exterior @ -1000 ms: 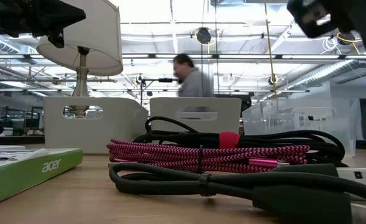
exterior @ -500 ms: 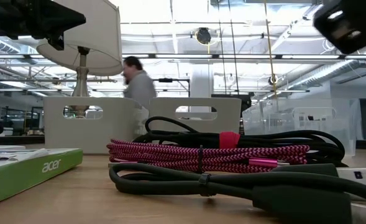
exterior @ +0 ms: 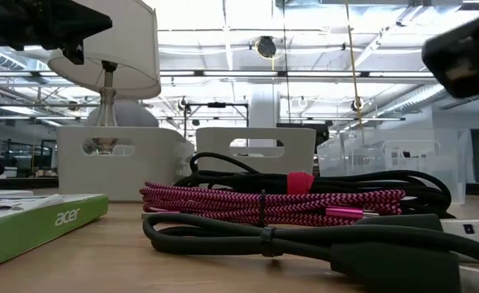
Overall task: Pick and place items into bin
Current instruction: Put the white charger adapter into the right gray bin
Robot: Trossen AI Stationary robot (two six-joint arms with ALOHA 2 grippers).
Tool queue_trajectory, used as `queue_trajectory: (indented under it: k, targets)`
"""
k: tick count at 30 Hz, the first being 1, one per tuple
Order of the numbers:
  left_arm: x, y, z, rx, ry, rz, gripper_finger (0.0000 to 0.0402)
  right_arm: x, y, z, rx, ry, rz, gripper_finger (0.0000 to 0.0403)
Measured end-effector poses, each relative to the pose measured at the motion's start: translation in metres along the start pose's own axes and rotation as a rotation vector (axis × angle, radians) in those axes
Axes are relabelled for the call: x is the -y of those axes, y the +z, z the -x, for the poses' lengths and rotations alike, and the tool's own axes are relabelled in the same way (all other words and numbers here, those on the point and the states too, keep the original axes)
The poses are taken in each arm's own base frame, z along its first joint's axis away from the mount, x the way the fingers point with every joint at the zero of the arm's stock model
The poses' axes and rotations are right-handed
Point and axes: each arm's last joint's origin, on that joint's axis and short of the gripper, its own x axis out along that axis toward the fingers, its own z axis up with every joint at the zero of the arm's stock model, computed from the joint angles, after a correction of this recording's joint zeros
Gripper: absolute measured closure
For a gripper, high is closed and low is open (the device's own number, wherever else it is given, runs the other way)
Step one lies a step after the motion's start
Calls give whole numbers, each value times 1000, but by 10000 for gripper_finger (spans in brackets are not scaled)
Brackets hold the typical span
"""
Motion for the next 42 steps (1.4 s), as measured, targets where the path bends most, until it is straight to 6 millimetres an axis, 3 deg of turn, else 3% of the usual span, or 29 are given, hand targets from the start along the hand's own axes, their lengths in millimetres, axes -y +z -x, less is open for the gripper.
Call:
queue_trajectory:
  k: [11,19,28,33,37,42]
  targets:
    - [0,0,0,0,0,2,360,0,0,-4,6,6,57,130]
    - [0,0,0,0,0,2,360,2,-7,-8,-2,7,50,193]
    - [0,0,0,0,0,2,360,3,-7,-8,2,7,46,309]
    - [0,0,0,0,0,2,360,7,-5,-8,9,2,31,308]
    - [0,0,0,-1,0,2,360,14,0,6,50,-3,-9,308]
    - [0,0,0,-1,0,2,360,30,13,48,207,-105,34,308]
